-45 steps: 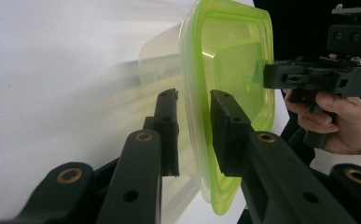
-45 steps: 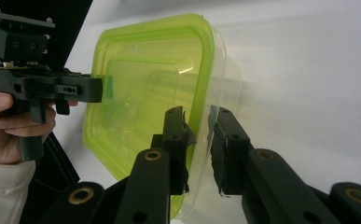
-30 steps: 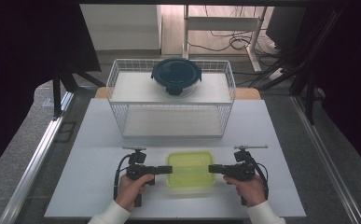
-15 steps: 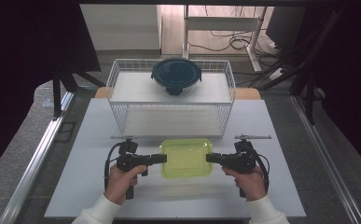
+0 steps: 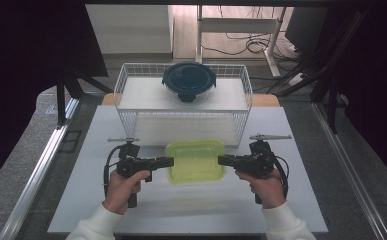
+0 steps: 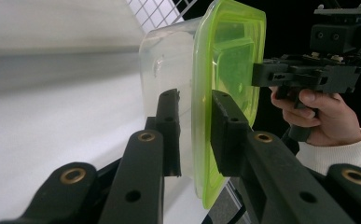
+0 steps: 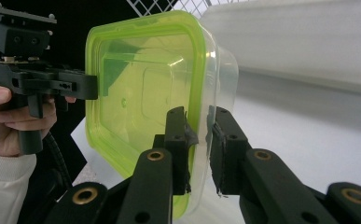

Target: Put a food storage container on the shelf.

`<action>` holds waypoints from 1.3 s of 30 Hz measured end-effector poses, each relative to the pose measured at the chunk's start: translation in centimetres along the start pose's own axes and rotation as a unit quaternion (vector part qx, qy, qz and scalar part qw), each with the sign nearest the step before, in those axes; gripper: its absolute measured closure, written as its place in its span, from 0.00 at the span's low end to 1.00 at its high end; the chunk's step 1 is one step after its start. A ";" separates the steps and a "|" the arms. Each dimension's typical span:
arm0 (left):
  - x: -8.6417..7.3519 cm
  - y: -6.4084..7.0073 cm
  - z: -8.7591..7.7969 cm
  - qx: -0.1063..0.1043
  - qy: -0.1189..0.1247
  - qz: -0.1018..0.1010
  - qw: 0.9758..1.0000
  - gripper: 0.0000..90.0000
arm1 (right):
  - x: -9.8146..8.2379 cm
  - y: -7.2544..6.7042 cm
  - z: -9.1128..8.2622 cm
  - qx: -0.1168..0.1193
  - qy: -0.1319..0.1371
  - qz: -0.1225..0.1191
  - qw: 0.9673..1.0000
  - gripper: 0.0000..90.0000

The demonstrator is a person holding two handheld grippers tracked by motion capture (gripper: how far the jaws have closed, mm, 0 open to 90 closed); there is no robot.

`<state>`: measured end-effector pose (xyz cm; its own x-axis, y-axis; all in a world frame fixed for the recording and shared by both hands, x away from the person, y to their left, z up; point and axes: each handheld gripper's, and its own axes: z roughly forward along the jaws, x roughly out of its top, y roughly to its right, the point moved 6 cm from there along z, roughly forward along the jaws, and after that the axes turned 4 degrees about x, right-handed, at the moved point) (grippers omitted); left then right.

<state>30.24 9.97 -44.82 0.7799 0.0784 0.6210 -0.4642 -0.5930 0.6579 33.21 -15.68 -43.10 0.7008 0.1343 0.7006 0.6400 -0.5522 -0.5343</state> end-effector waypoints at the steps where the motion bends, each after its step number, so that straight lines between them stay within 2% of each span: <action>1: 0.2 0.1 -0.1 0.000 0.002 0.002 1.000 0.84 | 0.0 0.0 0.0 0.000 0.000 0.000 1.000 0.86; 7: 1.7 0.9 -0.9 0.005 0.010 0.014 1.000 0.84 | 1.4 -0.7 -0.3 0.002 0.007 -0.010 1.000 0.86; 11: 2.8 1.4 -1.6 0.007 0.018 0.025 1.000 0.84 | 2.9 -1.4 -0.5 0.006 0.015 -0.020 1.000 0.86; 14: 4.1 2.0 -2.3 0.009 0.026 0.038 0.999 0.84 | 3.8 -1.7 -0.7 0.008 0.020 -0.024 0.999 0.86; 23: 9.4 3.4 -3.9 0.004 0.051 0.055 0.997 0.84 | 9.4 -3.5 -1.7 0.001 0.036 -0.053 0.998 0.86; 27: 11.5 3.9 -4.3 -0.002 0.058 0.058 0.997 0.83 | 11.7 -3.5 -1.8 0.002 0.038 -0.055 0.998 0.87; 33: 14.3 4.7 -5.3 0.007 0.061 0.078 0.995 0.83 | 14.6 -3.9 -1.9 0.011 0.044 -0.055 0.997 0.87; 39: 16.7 4.5 -5.5 -0.002 0.061 0.075 0.995 0.83 | 17.0 -4.3 -2.0 0.005 0.048 -0.058 0.997 0.87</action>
<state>38.88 13.01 -29.11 0.6449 0.0861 0.7594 -0.5736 -0.6020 0.5555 41.78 -12.70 -27.95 0.5884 0.1165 0.8002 0.7184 -0.5295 -0.4512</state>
